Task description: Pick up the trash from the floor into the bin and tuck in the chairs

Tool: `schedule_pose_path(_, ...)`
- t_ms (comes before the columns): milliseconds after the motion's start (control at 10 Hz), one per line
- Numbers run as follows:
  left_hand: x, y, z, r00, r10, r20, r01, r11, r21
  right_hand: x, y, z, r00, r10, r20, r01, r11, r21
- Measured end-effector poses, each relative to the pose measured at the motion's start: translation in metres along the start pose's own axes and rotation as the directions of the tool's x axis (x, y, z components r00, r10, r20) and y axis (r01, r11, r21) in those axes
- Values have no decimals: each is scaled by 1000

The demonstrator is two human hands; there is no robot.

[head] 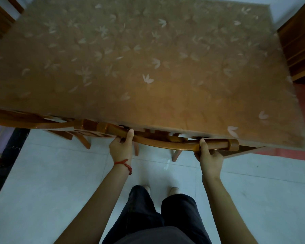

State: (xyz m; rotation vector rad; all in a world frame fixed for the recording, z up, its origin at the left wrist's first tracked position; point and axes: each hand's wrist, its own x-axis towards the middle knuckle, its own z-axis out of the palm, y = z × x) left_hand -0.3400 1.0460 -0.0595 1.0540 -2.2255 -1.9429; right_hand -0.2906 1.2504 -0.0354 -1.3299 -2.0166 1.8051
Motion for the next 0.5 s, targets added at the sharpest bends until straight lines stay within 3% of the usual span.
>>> schedule_pose_path(200, 0, -3, -14, 991, 66, 118, -77, 992, 96, -4, 8, -3, 997, -73, 10, 74, 988, -134)
schedule_pose_path(300, -7, -5, -25, 962, 206, 178, -237, 956, 174, -11, 11, -10, 980, -193, 41, 197, 952, -232)
schedule_pose_path(400, -10, -14, -39, 905, 329, 271, -401, 873, 278, -24, 13, -16, 954, -275, 117, 298, 873, -386)
schedule_pose_path(500, -12, -23, -51, 777, 412, 476, -594, 729, 339, -35, 25, -18, 914, -373, 159, 400, 760, -512)
